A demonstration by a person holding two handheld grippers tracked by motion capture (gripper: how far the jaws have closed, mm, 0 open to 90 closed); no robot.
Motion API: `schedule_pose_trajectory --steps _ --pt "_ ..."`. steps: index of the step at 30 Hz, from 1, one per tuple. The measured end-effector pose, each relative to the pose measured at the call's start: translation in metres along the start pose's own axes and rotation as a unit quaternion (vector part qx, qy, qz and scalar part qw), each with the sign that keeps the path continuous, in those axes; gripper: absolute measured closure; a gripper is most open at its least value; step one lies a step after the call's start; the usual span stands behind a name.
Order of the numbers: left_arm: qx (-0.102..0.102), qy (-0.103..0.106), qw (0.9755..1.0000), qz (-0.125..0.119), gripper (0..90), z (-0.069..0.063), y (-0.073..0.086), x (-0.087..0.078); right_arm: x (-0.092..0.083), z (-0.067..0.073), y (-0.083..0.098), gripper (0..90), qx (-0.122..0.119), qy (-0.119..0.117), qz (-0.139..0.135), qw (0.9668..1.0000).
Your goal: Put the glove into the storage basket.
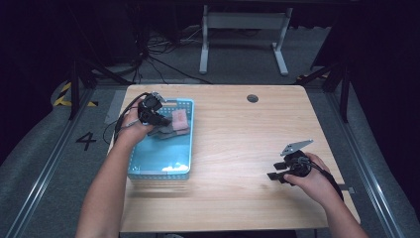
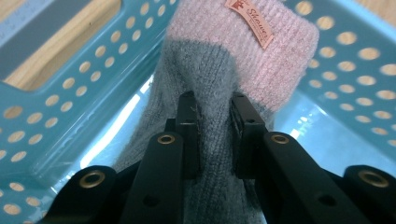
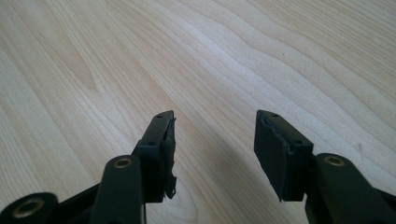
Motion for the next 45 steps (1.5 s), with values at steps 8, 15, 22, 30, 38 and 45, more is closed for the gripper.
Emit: schedule_pose_trajectory --steps 8,15,22,30,38,45 --pt "-0.013 0.002 0.9998 0.017 76.7 0.004 -0.001 0.011 0.000 0.002 -0.001 48.8 0.001 -0.001 -0.005 1.0000" --pt "-0.013 0.000 0.9993 0.035 76.6 0.003 -0.002 0.019 -0.003 0.003 -0.002 48.6 0.001 0.001 -0.009 1.0000" --pt "-0.013 -0.006 0.9990 0.043 76.0 0.004 -0.003 0.025 -0.002 0.003 -0.001 48.4 0.000 0.001 -0.007 1.0000" --pt "0.017 -0.018 0.9977 0.063 75.2 0.002 -0.008 0.033 0.000 0.003 -0.001 48.2 0.002 -0.001 -0.003 1.0000" --pt "0.053 -0.020 0.9952 0.081 76.0 -0.005 -0.013 0.031 0.001 0.003 0.000 47.9 0.002 -0.001 -0.001 1.0000" --pt "0.073 -0.002 0.9937 0.084 75.8 -0.004 -0.014 0.037 0.001 0.004 0.000 47.6 0.001 -0.001 -0.004 1.0000"
Point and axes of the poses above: each handheld gripper's, and its own axes: x roughly forward along the jaws, y roughly out of its underside, z roughly to its left, the point moved 1 cm from there along x, roughly forward along the jaws, and after that the axes turned 9 degrees about y, right-handed, at the moved point
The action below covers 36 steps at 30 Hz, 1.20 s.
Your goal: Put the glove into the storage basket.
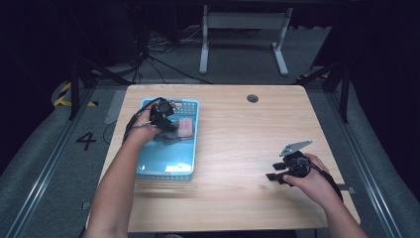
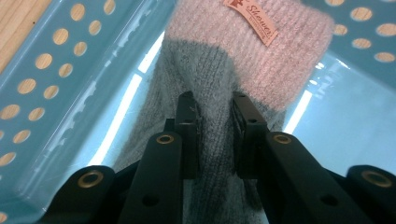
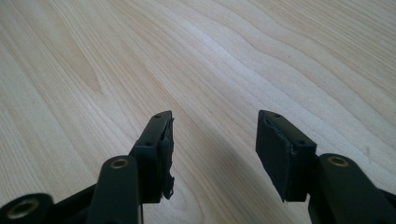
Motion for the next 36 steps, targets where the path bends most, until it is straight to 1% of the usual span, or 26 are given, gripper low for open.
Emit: schedule_pose_trajectory --steps 1,2,3,5,7,10,11,13,15,18,20,22,24,27,30,34,36 --pt "-0.001 -0.002 1.0000 -0.003 75.2 0.000 0.000 0.000 0.000 -0.001 0.000 47.6 0.001 -0.001 0.000 1.0000" --pt "-0.009 -0.001 0.9999 -0.009 74.2 0.000 0.000 0.000 0.000 -0.001 0.000 47.6 0.001 0.000 0.000 1.0000" --pt "-0.017 -0.004 0.9998 -0.014 71.2 0.000 0.000 0.000 0.000 -0.001 0.001 47.5 0.001 0.001 0.001 1.0000" --pt "-0.021 -0.007 0.9997 -0.013 64.4 0.000 -0.001 0.000 0.000 -0.001 0.000 47.5 0.000 0.001 0.000 1.0000" --pt "-0.028 -0.016 0.9994 -0.014 55.4 0.000 0.000 0.002 0.000 -0.001 0.000 47.4 0.000 0.000 0.000 1.0000" --pt "-0.037 -0.021 0.9988 -0.025 49.4 -0.001 0.001 0.000 0.000 -0.001 0.000 47.3 0.001 -0.001 0.000 1.0000" --pt "-0.042 -0.017 0.9986 -0.029 46.4 -0.001 0.001 -0.001 -0.001 -0.001 0.000 47.4 0.002 0.000 0.000 1.0000" --pt "-0.051 -0.014 0.9980 -0.036 45.4 -0.002 0.001 -0.004 -0.001 -0.001 0.000 47.3 0.000 0.000 -0.001 1.0000" --pt "-0.050 -0.014 0.9975 -0.047 44.3 -0.004 0.001 -0.007 0.000 0.000 -0.001 47.3 0.000 0.001 -0.001 1.0000" --pt "-0.049 -0.020 0.9967 -0.061 43.3 -0.010 -0.001 -0.014 -0.001 0.000 -0.001 47.3 -0.002 -0.001 -0.002 1.0000" --pt "-0.048 -0.023 0.9955 -0.078 43.3 -0.015 -0.002 -0.021 -0.001 0.000 -0.002 47.2 -0.002 -0.002 -0.002 1.0000" --pt "-0.048 -0.021 0.9947 -0.089 43.3 -0.020 -0.004 -0.028 0.000 -0.001 -0.004 47.3 -0.004 -0.001 -0.004 1.0000" --pt "-0.047 -0.026 0.9940 -0.095 43.2 -0.028 -0.005 -0.036 0.000 0.000 -0.005 47.2 -0.004 -0.003 -0.005 1.0000" --pt "-0.048 -0.022 0.9921 -0.113 43.2 -0.041 -0.006 -0.048 0.000 0.000 -0.007 47.2 -0.007 -0.004 -0.007 0.9999" --pt "-0.055 -0.016 0.9890 -0.137 43.4 -0.058 -0.005 -0.060 -0.001 0.000 -0.010 47.2 -0.009 -0.005 -0.011 0.9999" --pt "-0.056 -0.008 0.9858 -0.158 44.2 -0.083 -0.001 -0.074 -0.002 -0.001 -0.012 47.2 -0.010 -0.006 -0.015 0.9998" --pt "-0.059 -0.011 0.9838 -0.169 44.2 -0.098 0.002 -0.081 -0.003 -0.001 -0.014 47.2 -0.012 -0.006 -0.018 0.9997"
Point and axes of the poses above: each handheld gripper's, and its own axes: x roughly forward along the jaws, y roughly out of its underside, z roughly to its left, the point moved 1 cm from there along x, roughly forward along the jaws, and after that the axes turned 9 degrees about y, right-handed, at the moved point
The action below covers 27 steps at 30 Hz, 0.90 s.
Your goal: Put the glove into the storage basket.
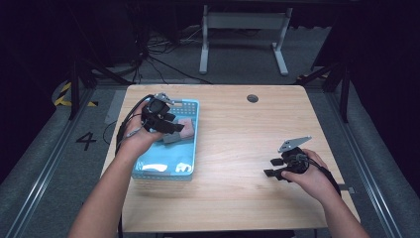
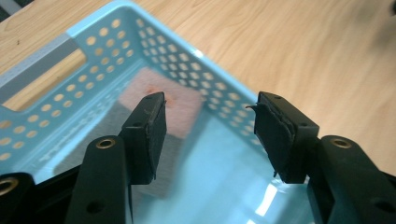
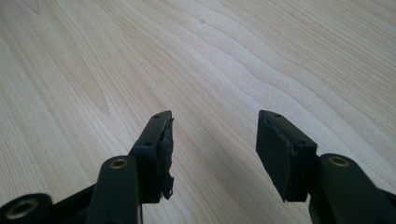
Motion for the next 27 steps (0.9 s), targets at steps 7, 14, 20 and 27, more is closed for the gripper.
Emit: schedule_pose_trajectory --steps 7,14,20,27 --pt "-0.008 0.003 0.9997 -0.021 42.6 -0.048 0.008 -0.013 -0.003 -0.001 -0.003 47.1 -0.002 -0.001 -0.006 1.0000" --pt "0.011 0.012 0.9993 -0.034 41.8 -0.093 0.018 -0.013 -0.005 -0.003 -0.003 47.1 0.001 0.002 -0.009 1.0000" --pt "0.018 0.035 0.9984 -0.039 40.9 -0.118 0.032 -0.003 -0.008 -0.005 -0.002 46.0 0.002 0.005 -0.014 0.9999" --pt "0.014 0.054 0.9975 -0.044 40.9 -0.133 0.051 0.014 -0.010 -0.007 0.001 45.8 0.002 0.008 -0.016 0.9998"
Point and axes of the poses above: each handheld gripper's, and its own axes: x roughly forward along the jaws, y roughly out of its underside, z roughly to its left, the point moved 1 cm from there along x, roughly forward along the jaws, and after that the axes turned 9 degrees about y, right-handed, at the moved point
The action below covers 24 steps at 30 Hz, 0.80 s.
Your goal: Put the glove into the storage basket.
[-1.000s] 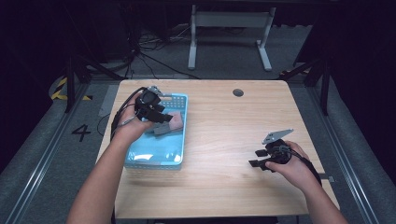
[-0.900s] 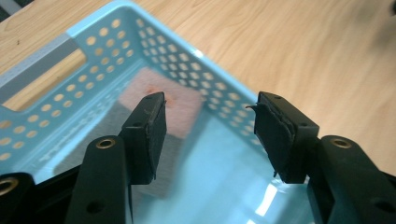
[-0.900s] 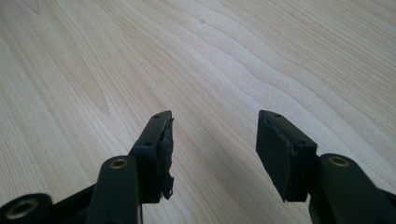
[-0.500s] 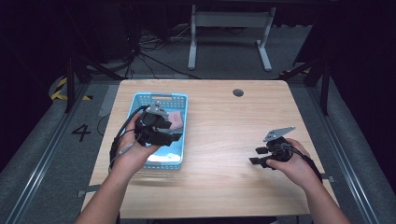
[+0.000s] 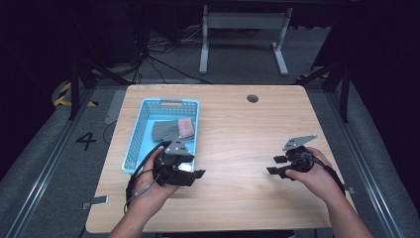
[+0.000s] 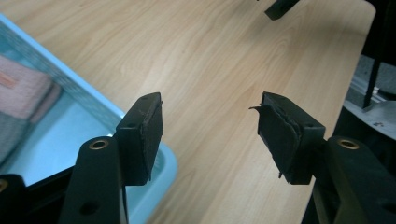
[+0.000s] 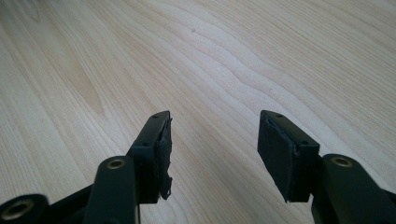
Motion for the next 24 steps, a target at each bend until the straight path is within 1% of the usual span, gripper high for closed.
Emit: schedule_pose_trajectory --steps 2,4,5,7,9,11,12,13,15,16,18,19,22,23,24 --pt "0.000 -0.003 1.0000 -0.004 40.9 -0.003 0.006 0.006 0.000 0.000 0.001 45.7 0.002 0.002 0.001 1.0000" --pt "-0.006 0.001 1.0000 -0.002 40.9 -0.005 0.012 0.013 -0.001 0.000 0.001 45.6 0.004 0.003 0.002 1.0000" --pt "-0.011 0.002 0.9999 -0.005 40.9 -0.006 0.015 0.016 -0.001 0.000 0.002 45.6 0.003 0.003 0.003 1.0000" --pt "-0.016 0.007 0.9998 -0.006 40.9 -0.007 0.020 0.023 0.000 0.000 0.003 45.5 0.004 0.003 0.005 1.0000" --pt "-0.021 0.013 0.9996 -0.012 40.9 -0.010 0.026 0.029 0.000 -0.001 0.003 45.5 0.003 0.003 0.005 1.0000" --pt "-0.016 0.018 0.9996 -0.015 40.9 -0.013 0.031 0.035 0.000 -0.002 0.004 45.5 0.004 0.002 0.007 1.0000" --pt "-0.011 0.025 0.9995 -0.017 40.9 -0.014 0.034 0.038 0.001 -0.002 0.005 45.5 0.005 0.003 0.007 1.0000" --pt "-0.001 0.033 0.9993 -0.017 40.7 -0.015 0.037 0.042 0.001 -0.002 0.005 45.4 0.006 0.004 0.008 0.9999" --pt "0.001 0.048 0.9986 -0.021 40.5 -0.018 0.046 0.053 0.002 -0.003 0.006 45.4 0.008 0.001 0.011 0.9999" --pt "0.002 0.051 0.9985 -0.021 40.6 -0.019 0.049 0.057 0.003 -0.003 0.007 45.4 0.008 0.002 0.013 0.9999" --pt "0.012 0.053 0.9985 -0.009 40.6 -0.023 0.056 0.067 0.004 -0.003 0.008 45.4 0.008 0.002 0.014 0.9999" --pt "0.017 0.055 0.9983 0.002 40.6 -0.025 0.059 0.071 0.004 -0.004 0.008 45.4 0.009 0.002 0.014 0.9999" --pt "0.022 0.075 0.9969 0.009 40.6 -0.029 0.064 0.081 0.006 -0.006 0.010 45.4 0.010 0.001 0.017 0.9998" --pt "0.028 0.077 0.9965 0.015 40.6 -0.030 0.064 0.085 0.007 -0.007 0.010 45.4 0.012 0.001 0.019 0.9998" --pt "0.033 0.072 0.9966 0.023 40.5 -0.032 0.065 0.088 0.008 -0.008 0.011 45.3 0.013 0.002 0.020 0.9997"
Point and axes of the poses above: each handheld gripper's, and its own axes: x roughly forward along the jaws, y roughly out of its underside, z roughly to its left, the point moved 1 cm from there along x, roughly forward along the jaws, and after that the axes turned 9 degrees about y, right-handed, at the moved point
